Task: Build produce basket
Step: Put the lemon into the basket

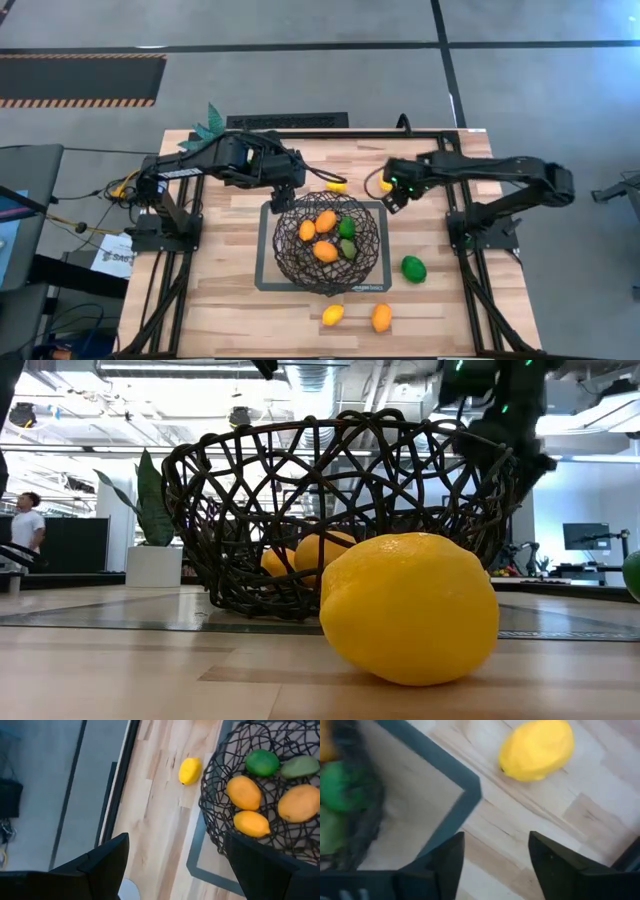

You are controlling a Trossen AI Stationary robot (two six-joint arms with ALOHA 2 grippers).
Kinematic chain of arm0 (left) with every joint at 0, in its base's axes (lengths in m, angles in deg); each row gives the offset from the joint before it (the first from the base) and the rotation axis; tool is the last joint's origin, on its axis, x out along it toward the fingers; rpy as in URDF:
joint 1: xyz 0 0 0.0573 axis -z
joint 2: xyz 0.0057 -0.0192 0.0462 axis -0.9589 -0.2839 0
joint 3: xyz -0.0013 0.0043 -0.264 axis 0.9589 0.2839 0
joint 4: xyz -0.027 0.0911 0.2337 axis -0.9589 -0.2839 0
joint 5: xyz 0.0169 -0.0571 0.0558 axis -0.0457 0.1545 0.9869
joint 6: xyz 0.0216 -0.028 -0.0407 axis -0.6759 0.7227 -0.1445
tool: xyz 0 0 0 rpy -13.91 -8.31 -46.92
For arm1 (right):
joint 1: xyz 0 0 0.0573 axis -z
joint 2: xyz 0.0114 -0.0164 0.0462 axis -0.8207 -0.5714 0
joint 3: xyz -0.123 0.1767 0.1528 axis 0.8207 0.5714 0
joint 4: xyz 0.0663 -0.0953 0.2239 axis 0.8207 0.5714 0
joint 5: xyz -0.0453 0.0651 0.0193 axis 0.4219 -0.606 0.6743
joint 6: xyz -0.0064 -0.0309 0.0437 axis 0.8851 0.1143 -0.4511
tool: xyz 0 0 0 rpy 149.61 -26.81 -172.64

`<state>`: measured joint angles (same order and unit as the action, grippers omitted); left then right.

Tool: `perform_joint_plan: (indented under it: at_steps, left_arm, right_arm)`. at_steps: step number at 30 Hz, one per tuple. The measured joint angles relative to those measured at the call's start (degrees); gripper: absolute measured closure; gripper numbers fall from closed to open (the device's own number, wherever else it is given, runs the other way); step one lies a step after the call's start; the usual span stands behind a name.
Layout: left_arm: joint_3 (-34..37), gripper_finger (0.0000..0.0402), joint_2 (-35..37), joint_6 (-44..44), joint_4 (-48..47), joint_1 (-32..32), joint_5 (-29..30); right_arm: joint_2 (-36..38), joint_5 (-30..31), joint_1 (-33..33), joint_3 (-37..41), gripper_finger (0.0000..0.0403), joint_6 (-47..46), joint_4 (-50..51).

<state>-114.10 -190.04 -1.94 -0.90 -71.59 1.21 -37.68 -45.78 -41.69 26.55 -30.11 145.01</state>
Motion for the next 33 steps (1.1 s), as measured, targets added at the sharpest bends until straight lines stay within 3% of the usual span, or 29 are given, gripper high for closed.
perform_joint_plan:
  at_steps: [4,10,16,21,33]
  left_arm:
    - [0.0,0.0091,0.0,2.96,0.23,-1.67,2.82]
    - [0.0,0.0091,0.0,3.55,0.37,-4.26,2.81]
    - [0.0,0.0091,0.0,3.0,0.44,-6.22,2.89]
    - [0.0,0.0091,0.0,-3.0,0.46,-7.94,2.59]
    - [0.0,0.0091,-0.02,-17.37,0.93,-15.36,-8.92]
  right_arm:
    - [-4.0,-2.01,5.4,-0.02,0.0136,0.74,-0.11]
    - [-6.5,-1.97,10.71,-0.05,0.0133,1.15,-7.14]
    - [-6.87,-1.88,14.55,-0.05,0.0133,-7.77,-9.37]
    - [-6.82,-1.92,14.46,-0.05,0.0133,-14.86,-9.52]
    - [-7.37,0.5,12.86,-0.05,0.0133,-33.37,-9.74]
